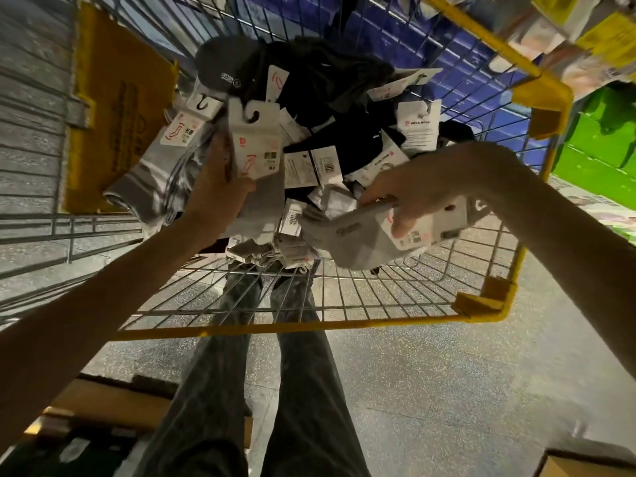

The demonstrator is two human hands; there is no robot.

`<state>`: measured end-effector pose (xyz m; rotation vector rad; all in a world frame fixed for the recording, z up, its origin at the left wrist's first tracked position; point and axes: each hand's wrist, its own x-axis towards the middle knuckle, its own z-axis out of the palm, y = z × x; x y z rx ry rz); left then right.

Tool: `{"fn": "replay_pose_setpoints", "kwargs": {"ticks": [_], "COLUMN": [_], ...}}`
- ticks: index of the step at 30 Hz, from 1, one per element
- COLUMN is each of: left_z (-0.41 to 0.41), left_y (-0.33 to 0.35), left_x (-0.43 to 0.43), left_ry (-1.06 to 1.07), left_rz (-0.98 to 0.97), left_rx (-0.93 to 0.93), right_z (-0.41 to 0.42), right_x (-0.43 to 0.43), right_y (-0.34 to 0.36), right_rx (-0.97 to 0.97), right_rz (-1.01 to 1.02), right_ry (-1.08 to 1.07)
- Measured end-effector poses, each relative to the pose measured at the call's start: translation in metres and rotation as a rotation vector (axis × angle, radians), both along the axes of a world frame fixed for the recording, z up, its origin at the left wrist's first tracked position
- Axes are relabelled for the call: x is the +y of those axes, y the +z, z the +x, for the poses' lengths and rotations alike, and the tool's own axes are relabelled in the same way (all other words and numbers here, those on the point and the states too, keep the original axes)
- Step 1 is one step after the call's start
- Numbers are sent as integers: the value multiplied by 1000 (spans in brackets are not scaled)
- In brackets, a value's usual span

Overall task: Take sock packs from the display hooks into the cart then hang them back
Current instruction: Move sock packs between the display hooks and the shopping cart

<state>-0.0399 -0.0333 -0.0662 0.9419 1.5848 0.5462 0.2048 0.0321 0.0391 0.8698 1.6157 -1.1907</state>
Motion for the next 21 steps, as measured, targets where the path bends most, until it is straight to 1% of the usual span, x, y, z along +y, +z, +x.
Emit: {"fn": "replay_pose_setpoints", "kwargs": {"ticks": [2, 4, 8, 11, 14, 16, 18, 21], "left_z": [0, 1, 6, 5, 2, 12, 19, 14], "left_y": [10, 18, 23, 23, 22, 31, 35, 29], "left_x": [7, 14, 19, 20, 23, 28, 32, 22], "left_ry": [-173, -268, -285, -300, -305, -262, -238, -365], "left_rz": [124, 121, 6, -9, -60, -86, -101, -106], "left_rx": [23, -73, -259, -332, -372, -390, -368, -313], "right_z": [-20, -39, -64, -66, -62, -59, -62, -64], "right_x": [10, 16, 30, 35, 30, 23, 19, 12], "right_y": [5, 6, -11, -17, -13, -12, -15, -30], "right_rx": [13, 40, 91, 150, 218, 269, 330, 416], "right_rz": [19, 71, 323, 499, 609, 681, 731, 800], "right_ry": [130, 191, 110, 44, -8, -47, -87, -116]}}
